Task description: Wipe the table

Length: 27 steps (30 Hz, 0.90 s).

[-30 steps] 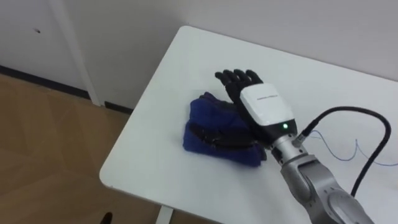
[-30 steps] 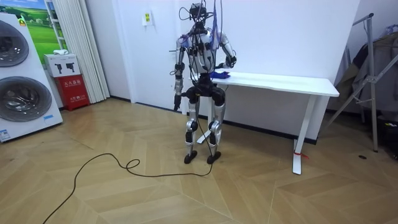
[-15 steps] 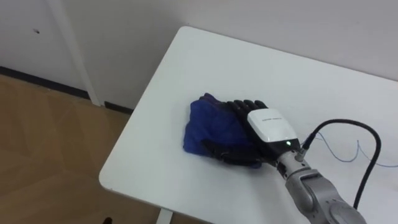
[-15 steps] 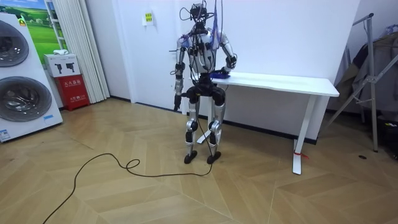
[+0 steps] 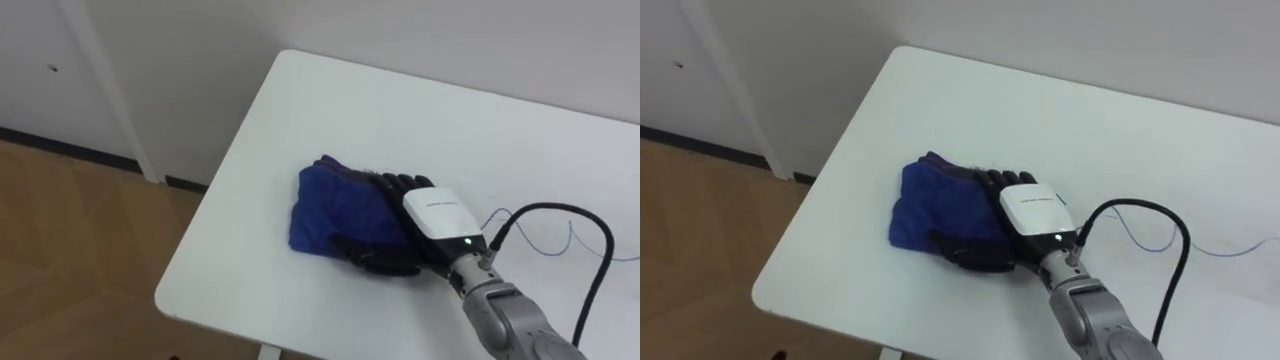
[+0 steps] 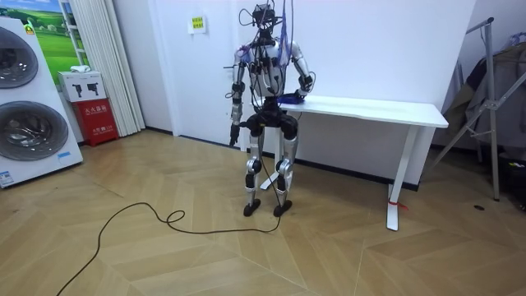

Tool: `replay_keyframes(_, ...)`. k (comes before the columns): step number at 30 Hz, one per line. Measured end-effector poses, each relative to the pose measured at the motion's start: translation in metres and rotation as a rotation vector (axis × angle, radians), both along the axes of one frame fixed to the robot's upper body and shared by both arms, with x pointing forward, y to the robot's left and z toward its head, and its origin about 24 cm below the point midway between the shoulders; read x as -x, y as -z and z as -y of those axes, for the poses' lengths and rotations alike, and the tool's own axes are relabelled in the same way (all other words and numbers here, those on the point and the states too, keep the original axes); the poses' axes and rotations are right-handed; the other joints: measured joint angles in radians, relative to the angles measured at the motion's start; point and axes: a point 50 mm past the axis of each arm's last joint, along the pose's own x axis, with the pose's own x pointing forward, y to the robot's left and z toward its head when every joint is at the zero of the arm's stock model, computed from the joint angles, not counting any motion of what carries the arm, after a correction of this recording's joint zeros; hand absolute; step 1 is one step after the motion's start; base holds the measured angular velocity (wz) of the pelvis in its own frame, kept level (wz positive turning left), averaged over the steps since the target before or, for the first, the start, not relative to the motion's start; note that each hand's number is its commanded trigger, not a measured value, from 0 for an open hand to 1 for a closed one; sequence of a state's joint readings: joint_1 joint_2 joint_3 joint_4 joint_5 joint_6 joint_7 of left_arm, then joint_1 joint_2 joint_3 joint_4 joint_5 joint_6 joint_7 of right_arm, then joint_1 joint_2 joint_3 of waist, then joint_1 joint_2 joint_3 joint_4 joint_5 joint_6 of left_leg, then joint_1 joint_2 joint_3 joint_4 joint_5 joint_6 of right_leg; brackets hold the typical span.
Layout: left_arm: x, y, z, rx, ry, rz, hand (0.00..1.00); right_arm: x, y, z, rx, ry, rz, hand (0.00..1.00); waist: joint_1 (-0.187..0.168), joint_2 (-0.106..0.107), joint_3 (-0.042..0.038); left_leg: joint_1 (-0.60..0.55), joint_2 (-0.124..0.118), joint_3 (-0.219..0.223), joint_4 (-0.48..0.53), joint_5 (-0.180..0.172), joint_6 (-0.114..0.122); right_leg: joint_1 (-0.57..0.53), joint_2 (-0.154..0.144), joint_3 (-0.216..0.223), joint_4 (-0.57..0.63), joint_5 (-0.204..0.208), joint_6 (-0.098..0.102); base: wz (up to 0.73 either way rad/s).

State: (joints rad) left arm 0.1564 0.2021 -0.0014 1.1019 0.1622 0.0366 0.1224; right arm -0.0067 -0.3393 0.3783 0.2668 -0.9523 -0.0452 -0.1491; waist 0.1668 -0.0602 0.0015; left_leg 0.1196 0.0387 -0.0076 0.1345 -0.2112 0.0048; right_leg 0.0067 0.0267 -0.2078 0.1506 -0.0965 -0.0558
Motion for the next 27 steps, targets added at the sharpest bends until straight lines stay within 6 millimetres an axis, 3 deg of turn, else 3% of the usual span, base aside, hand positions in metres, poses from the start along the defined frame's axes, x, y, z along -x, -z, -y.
replay_keyframes(9,0.008,0.001,-0.001,0.023,-0.012,-0.02,0.0,0.003,0.009,0.009,0.024,0.033,-0.053,0.0,0.006,-0.023,0.0067,-0.003,0.0,-0.012,-0.001,0.0,-0.001,0.004,-0.002,-0.015,-0.001,-0.002,0.0,0.05)
replay_keyframes(14,0.014,0.001,-0.001,0.02,-0.015,-0.036,0.0,0.004,0.011,0.01,0.05,0.033,-0.062,0.0,0.005,-0.036,0.0055,-0.002,-0.001,-0.012,-0.001,-0.001,0.0,0.007,-0.003,-0.017,-0.002,-0.003,0.001,0.01)
replay_keyframes(16,0.014,0.001,-0.001,0.013,-0.017,-0.037,0.0,0.005,0.012,0.011,0.058,0.036,-0.061,0.17,0.005,-0.035,0.0058,-0.001,-0.002,-0.012,-0.001,-0.002,0.002,0.008,-0.004,-0.017,-0.002,-0.004,0.003,0.0)
replay_keyframes(18,0.013,0.0,-0.002,0.007,-0.016,-0.03,0.0,0.007,0.013,0.011,0.053,0.044,-0.062,0.52,0.005,-0.035,0.0058,-0.002,-0.002,-0.013,-0.002,-0.004,0.002,0.008,-0.004,-0.018,-0.002,-0.004,0.003,0.0)
replay_keyframes(20,0.011,0.0,-0.002,0.006,-0.013,-0.02,0.0,0.007,0.013,0.01,0.041,0.06,-0.058,0.69,0.005,-0.035,0.0056,-0.003,-0.002,-0.014,-0.002,-0.007,0.002,0.008,-0.004,-0.019,-0.002,-0.004,0.003,0.0)
replay_keyframes(21,0.01,-0.001,-0.002,0.006,-0.013,-0.015,0.0,0.006,0.012,0.01,0.029,0.071,-0.044,0.92,0.004,-0.035,0.0054,-0.003,-0.002,-0.014,-0.002,-0.007,0.002,0.009,-0.004,-0.019,-0.002,-0.004,0.003,0.0)
replay_keyframes(22,0.009,-0.001,-0.002,0.006,-0.012,-0.011,0.0,0.005,0.01,0.01,0.024,0.076,-0.024,1.0,0.004,-0.035,0.0052,-0.003,-0.002,-0.014,-0.002,-0.007,0.002,0.009,-0.004,-0.019,-0.002,-0.004,0.003,0.0)
replay_keyframes(27,0.007,-0.003,-0.004,-0.018,-0.013,0.009,0.0,0.001,0.003,0.013,0.011,0.099,0.036,1.0,0.002,-0.036,0.0023,0.003,-0.002,-0.018,0.001,-0.007,0.002,0.013,-0.004,-0.021,-0.002,-0.005,0.004,0.02)
